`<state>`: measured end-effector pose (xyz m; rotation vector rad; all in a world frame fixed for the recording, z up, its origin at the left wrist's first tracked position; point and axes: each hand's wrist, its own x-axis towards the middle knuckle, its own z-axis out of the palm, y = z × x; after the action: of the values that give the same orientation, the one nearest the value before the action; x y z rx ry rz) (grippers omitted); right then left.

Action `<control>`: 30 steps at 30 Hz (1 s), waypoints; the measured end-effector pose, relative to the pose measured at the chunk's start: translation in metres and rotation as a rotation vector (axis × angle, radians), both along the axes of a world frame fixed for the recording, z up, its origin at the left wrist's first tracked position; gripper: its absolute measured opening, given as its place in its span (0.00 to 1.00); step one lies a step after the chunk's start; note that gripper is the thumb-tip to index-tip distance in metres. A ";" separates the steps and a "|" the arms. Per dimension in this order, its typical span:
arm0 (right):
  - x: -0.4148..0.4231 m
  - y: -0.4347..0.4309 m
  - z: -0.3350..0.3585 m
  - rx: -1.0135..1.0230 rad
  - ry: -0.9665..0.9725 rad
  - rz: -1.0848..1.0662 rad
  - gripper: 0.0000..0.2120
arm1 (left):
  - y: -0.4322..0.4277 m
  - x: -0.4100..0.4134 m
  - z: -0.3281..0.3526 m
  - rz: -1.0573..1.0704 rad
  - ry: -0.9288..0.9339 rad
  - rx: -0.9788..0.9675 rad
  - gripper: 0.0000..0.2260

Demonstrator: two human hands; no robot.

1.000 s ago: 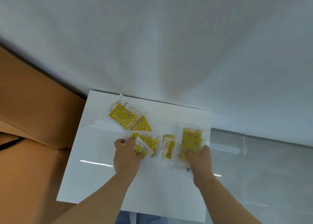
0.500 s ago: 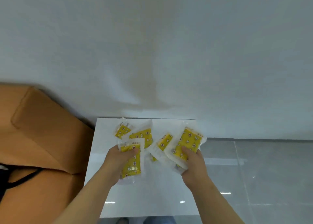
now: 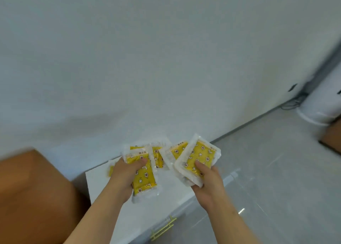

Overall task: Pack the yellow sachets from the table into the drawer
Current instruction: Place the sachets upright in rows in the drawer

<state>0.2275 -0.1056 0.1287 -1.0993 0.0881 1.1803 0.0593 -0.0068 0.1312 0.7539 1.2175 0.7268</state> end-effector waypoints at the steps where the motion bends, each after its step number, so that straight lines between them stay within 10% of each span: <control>1: 0.004 -0.017 0.006 0.012 -0.018 -0.034 0.11 | -0.012 0.010 0.005 -0.028 -0.010 -0.006 0.09; 30: 0.137 -0.826 0.034 -0.152 -0.145 -1.197 0.11 | -0.757 0.352 0.049 -1.216 -0.151 -0.121 0.13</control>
<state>0.3642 -0.9311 0.1632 -0.9900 0.6351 0.0177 0.4113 -0.7642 0.1798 1.1203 0.4739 -0.2936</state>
